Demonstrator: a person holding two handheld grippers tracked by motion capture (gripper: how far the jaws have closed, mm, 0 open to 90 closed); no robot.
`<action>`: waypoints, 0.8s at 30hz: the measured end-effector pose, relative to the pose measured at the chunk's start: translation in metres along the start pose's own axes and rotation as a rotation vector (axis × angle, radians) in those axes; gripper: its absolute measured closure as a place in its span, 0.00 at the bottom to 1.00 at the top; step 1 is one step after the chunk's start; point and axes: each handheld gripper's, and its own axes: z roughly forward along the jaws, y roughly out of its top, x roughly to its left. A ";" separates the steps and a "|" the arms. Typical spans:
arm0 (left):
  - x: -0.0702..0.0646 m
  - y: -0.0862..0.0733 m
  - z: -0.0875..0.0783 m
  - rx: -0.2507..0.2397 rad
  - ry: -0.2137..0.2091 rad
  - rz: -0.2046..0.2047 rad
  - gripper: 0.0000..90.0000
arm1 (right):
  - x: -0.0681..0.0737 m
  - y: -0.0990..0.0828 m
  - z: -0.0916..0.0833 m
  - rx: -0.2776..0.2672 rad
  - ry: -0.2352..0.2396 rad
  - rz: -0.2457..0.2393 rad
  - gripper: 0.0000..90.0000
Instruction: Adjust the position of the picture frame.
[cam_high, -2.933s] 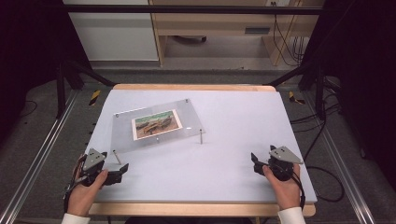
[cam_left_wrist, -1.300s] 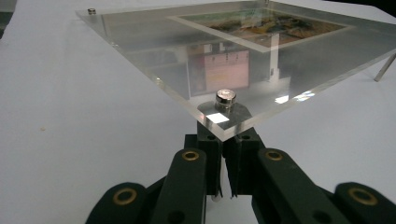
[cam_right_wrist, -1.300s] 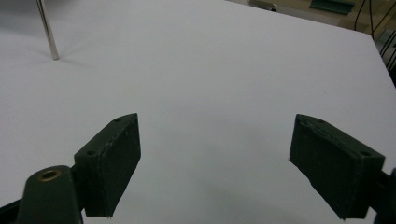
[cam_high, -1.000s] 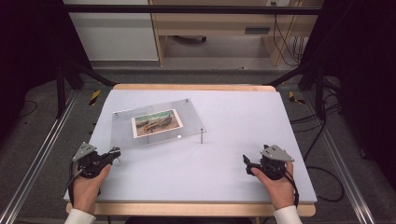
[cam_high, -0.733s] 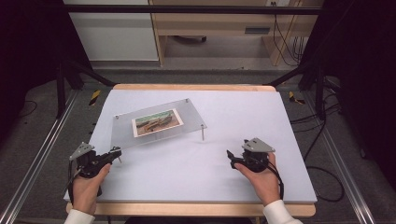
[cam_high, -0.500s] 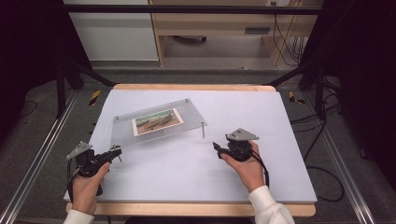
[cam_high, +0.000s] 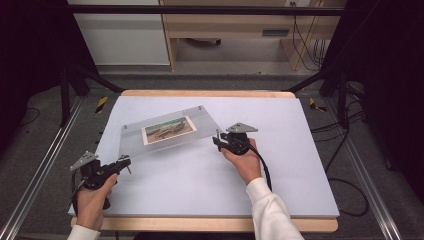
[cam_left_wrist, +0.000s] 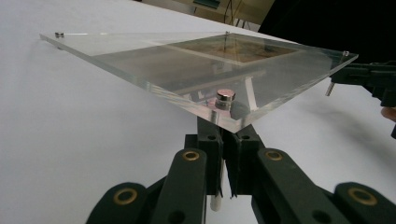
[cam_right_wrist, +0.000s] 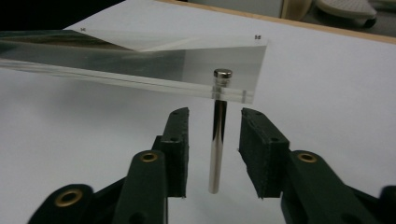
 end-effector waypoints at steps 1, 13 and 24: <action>0.000 0.000 0.000 0.000 0.000 0.002 0.94 | -0.001 0.000 0.003 0.001 0.011 -0.003 0.73; 0.000 0.000 0.000 -0.002 0.012 0.020 0.94 | -0.005 0.014 0.018 -0.029 0.043 0.005 0.94; -0.001 0.001 0.007 -0.005 0.054 0.082 0.88 | -0.005 0.014 0.018 -0.008 0.052 0.028 0.94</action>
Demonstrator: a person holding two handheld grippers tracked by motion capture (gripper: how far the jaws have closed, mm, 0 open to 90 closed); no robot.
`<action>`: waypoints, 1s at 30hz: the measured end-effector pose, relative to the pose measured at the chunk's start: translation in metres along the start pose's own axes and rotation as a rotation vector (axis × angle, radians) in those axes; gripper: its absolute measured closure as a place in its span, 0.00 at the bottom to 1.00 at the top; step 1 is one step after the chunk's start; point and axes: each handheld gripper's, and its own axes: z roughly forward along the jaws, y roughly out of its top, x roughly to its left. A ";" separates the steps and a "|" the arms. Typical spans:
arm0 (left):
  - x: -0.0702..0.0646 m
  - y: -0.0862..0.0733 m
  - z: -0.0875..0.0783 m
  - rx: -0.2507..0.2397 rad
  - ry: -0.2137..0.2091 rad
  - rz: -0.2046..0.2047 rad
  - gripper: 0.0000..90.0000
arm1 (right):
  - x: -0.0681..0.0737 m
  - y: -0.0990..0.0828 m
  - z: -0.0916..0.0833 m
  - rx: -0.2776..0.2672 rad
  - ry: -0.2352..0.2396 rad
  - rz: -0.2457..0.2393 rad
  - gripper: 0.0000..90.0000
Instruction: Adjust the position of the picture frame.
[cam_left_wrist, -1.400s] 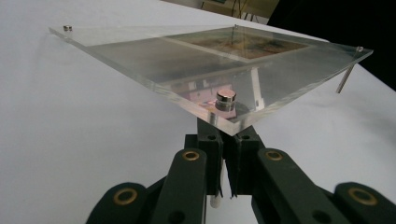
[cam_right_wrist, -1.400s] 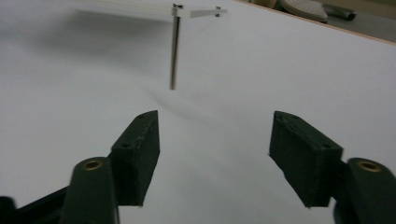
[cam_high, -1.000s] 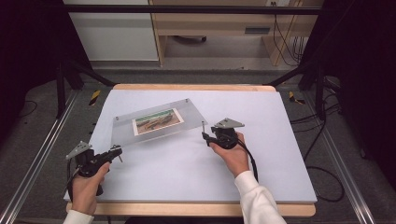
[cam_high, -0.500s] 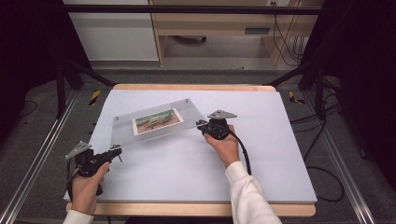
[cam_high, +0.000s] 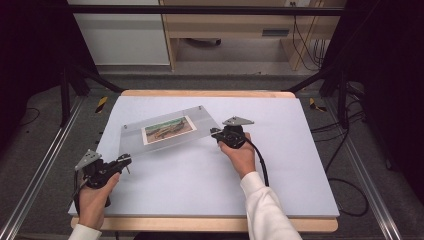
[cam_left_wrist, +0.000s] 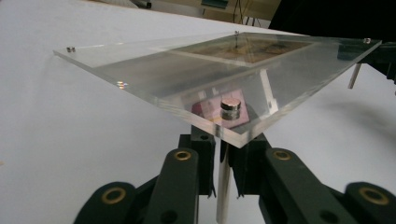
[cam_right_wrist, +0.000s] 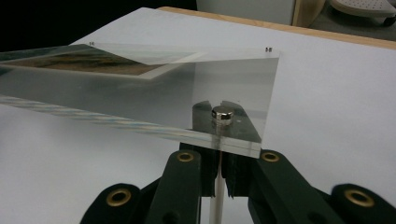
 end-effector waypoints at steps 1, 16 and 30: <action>0.000 0.000 0.001 0.000 0.002 0.005 0.86 | 0.000 0.000 0.000 0.000 0.001 -0.001 0.94; 0.003 0.003 0.008 -0.001 0.007 0.003 0.93 | 0.002 -0.001 0.003 0.004 0.015 0.000 0.94; 0.002 0.003 0.008 0.010 0.030 0.008 0.92 | 0.003 -0.001 0.008 0.013 0.010 0.006 0.94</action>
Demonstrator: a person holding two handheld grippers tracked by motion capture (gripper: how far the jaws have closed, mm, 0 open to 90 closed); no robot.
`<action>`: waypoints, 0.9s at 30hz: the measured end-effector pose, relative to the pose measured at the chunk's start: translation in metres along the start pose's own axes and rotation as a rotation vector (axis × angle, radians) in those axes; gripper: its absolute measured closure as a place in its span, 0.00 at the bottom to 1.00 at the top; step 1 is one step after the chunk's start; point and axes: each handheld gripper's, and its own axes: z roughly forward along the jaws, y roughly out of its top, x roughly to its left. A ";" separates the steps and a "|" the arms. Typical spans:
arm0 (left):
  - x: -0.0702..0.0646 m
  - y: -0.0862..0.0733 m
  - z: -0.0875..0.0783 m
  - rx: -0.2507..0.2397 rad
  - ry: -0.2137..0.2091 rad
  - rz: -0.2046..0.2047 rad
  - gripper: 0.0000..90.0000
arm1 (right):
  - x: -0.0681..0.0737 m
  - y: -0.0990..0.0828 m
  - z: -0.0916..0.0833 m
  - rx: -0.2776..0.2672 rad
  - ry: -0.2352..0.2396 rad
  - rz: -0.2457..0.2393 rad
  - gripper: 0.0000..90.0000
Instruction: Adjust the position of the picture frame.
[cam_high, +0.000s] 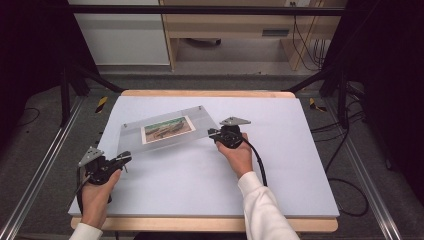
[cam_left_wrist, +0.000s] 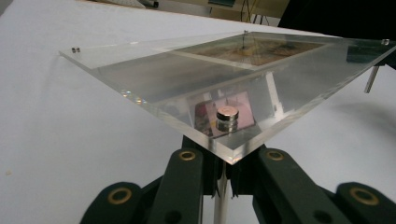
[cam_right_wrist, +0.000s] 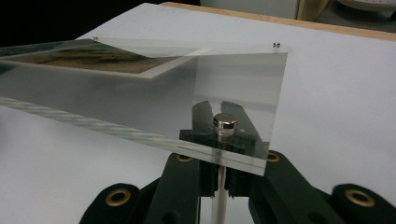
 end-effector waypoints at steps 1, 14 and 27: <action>0.001 0.000 0.000 -0.001 0.006 -0.001 0.89 | 0.000 0.000 0.000 0.003 -0.001 -0.002 0.94; 0.000 0.006 -0.007 -0.032 0.011 0.015 0.93 | 0.005 0.004 -0.004 -0.023 0.001 -0.009 0.94; -0.020 0.022 -0.010 -0.055 -0.023 0.047 0.93 | 0.006 0.012 -0.035 -0.050 -0.024 -0.024 0.94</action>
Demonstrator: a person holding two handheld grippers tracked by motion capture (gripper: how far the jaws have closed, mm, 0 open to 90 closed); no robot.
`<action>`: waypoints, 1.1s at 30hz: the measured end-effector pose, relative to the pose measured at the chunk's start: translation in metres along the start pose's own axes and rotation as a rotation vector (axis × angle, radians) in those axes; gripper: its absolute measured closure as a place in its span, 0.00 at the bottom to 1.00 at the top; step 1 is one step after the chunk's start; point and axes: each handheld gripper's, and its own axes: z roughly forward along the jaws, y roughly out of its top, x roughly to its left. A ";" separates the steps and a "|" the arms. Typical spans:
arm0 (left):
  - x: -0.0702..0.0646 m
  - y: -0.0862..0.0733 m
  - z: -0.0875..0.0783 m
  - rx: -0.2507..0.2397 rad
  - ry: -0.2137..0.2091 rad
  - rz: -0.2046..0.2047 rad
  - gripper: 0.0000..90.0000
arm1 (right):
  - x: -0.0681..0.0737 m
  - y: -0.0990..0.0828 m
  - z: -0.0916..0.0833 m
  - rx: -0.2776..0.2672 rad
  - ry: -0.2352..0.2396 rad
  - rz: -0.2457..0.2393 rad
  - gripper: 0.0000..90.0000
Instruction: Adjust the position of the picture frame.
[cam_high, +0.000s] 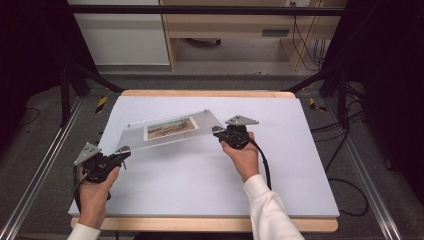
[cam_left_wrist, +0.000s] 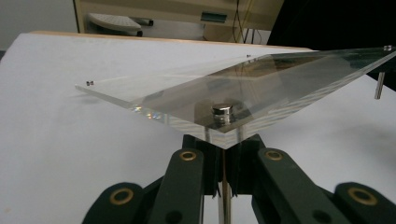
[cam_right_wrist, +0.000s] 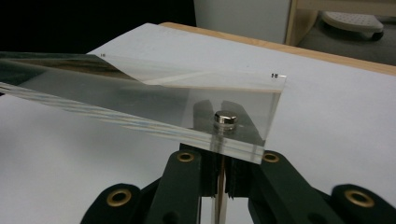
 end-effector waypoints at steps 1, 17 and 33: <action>-0.002 0.002 0.002 -0.002 -0.007 0.004 0.93 | -0.002 0.001 -0.004 -0.004 -0.005 -0.002 0.94; -0.049 0.024 0.052 0.008 -0.138 0.080 0.92 | -0.038 -0.015 -0.073 -0.055 -0.129 0.053 0.94; -0.086 0.032 0.086 0.029 -0.215 0.140 0.92 | -0.065 -0.042 -0.120 -0.083 -0.209 0.117 0.94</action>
